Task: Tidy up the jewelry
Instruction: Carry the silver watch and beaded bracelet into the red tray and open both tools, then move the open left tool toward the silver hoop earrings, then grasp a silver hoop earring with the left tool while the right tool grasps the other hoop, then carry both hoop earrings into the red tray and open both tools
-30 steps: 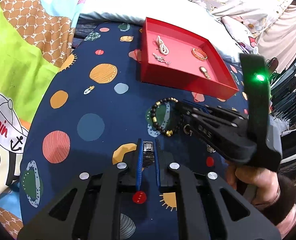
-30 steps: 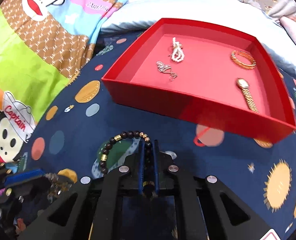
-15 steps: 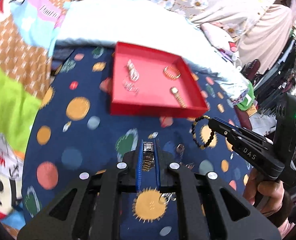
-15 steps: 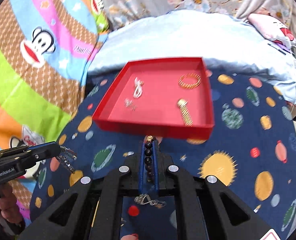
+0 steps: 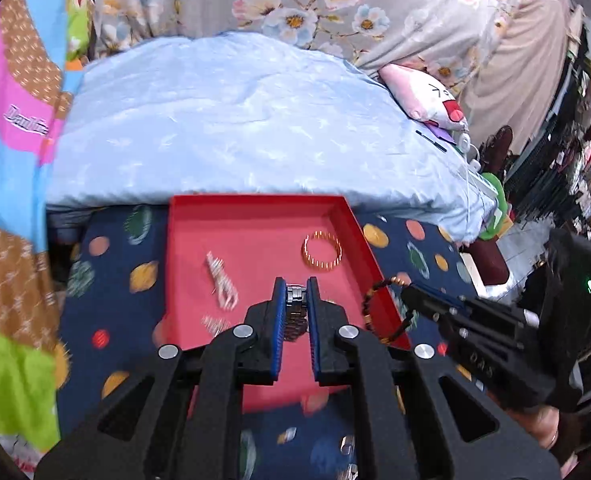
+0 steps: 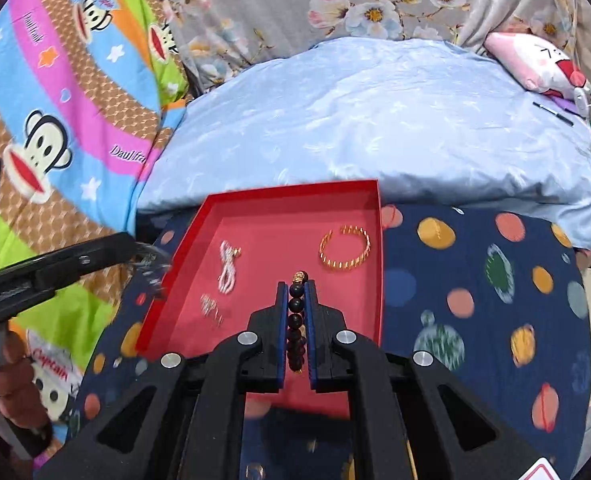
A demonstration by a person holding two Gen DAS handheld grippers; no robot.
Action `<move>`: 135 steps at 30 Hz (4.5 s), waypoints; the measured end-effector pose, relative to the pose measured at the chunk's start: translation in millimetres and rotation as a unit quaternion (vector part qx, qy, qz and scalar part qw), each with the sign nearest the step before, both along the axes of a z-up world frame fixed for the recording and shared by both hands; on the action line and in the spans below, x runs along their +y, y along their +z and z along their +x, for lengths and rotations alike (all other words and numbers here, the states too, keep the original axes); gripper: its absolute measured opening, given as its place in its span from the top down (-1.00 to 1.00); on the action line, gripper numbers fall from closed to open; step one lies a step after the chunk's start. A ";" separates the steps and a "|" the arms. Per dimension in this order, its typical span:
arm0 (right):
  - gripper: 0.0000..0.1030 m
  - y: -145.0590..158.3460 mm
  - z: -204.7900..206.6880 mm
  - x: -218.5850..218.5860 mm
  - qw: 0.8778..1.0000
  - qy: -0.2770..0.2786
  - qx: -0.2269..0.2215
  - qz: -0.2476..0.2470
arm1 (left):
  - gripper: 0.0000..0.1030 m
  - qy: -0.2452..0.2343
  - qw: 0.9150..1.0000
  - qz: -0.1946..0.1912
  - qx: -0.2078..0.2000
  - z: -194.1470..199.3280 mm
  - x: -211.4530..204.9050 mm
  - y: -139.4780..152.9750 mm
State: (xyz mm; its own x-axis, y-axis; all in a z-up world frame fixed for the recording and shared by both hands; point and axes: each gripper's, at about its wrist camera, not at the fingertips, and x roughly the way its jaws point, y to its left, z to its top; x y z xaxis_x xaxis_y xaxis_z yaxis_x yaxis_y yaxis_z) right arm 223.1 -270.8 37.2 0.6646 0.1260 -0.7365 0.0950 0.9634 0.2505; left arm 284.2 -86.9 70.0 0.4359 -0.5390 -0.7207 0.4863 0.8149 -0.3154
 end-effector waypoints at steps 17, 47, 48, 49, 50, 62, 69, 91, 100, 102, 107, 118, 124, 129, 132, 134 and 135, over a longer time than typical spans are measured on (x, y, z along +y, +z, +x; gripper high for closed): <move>0.81 -54.5 59.6 -4.6 0.998 -0.008 0.037 -0.052 | 0.62 0.050 0.997 0.056 0.032 96.7 -40.0 -79.8; 0.44 -46.2 -150.8 46.6 0.997 -0.005 0.062 -0.051 | -0.06 0.096 0.988 0.117 0.020 -112.5 62.4 -78.1; 0.44 -49.2 -156.8 48.9 0.997 -0.006 0.065 -0.050 | -0.06 0.096 0.988 0.117 0.027 -120.2 64.5 -81.8; 0.44 -52.0 -161.5 51.1 0.996 -0.006 0.068 -0.049 | -0.06 0.094 0.988 0.117 0.031 -126.1 66.1 -84.9; 0.44 -56.1 -167.7 54.0 0.996 -0.006 0.072 -0.051 | -0.06 0.093 0.988 0.118 0.038 -133.9 67.9 -89.0; 0.44 -68.5 -201.3 56.9 0.994 -0.016 0.092 -0.050 | -0.17 0.032 0.987 0.145 0.059 -201.5 47.1 -121.0; 0.44 -67.0 -206.4 57.8 0.994 -0.018 0.092 -0.049 | -0.16 0.006 0.986 0.162 0.048 -221.0 45.3 -126.1; 0.44 -69.2 -211.1 61.3 0.995 -0.030 0.092 -0.039 | 0.63 -0.037 0.983 0.180 0.001 -233.9 27.6 -132.3; 0.44 -67.3 -212.9 57.9 0.996 -0.033 0.081 -0.027 | 0.63 -0.040 0.985 0.167 0.025 -229.2 30.2 -130.8; 0.44 -66.5 -213.7 56.6 0.996 -0.031 0.080 -0.028 | 0.63 -0.035 0.986 0.158 0.036 -228.5 32.5 -129.1; 0.44 -66.4 -208.3 56.2 0.996 -0.024 0.078 -0.026 | 0.63 -0.017 0.987 0.155 0.038 -228.0 41.5 -120.3; 0.44 -72.8 -165.5 67.0 0.997 0.010 0.077 -0.030 | 0.63 0.039 0.988 0.142 0.037 -202.1 72.6 -103.3; 0.44 -82.5 -131.9 77.1 0.995 0.033 0.088 -0.029 | 0.63 0.051 0.988 0.137 0.041 -193.3 78.8 -103.0; 0.44 -96.9 -112.4 89.8 0.992 0.052 0.103 -0.042 | 0.63 0.051 0.989 0.134 0.041 -191.2 80.5 -102.7; 0.44 -99.1 -108.0 93.1 0.992 0.055 0.100 -0.055 | 0.63 0.051 0.989 0.133 0.043 -189.9 81.2 -102.9; 0.46 -99.3 -106.2 96.0 0.991 0.059 0.099 -0.067 | 0.63 0.052 0.989 0.132 0.045 -188.9 81.4 -103.0; 0.52 -99.3 -106.4 97.0 0.991 0.060 0.099 -0.073 | 0.63 0.052 0.989 0.132 0.045 -188.5 81.4 -103.1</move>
State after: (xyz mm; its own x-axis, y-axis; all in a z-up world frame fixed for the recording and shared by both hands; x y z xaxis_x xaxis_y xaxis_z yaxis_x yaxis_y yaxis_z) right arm 116.7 -173.9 -62.1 0.4925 0.0787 -0.8668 0.0099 0.9953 0.0960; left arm 95.7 -5.6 -33.1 0.4066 -0.2829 -0.8687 0.3745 0.9189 -0.1240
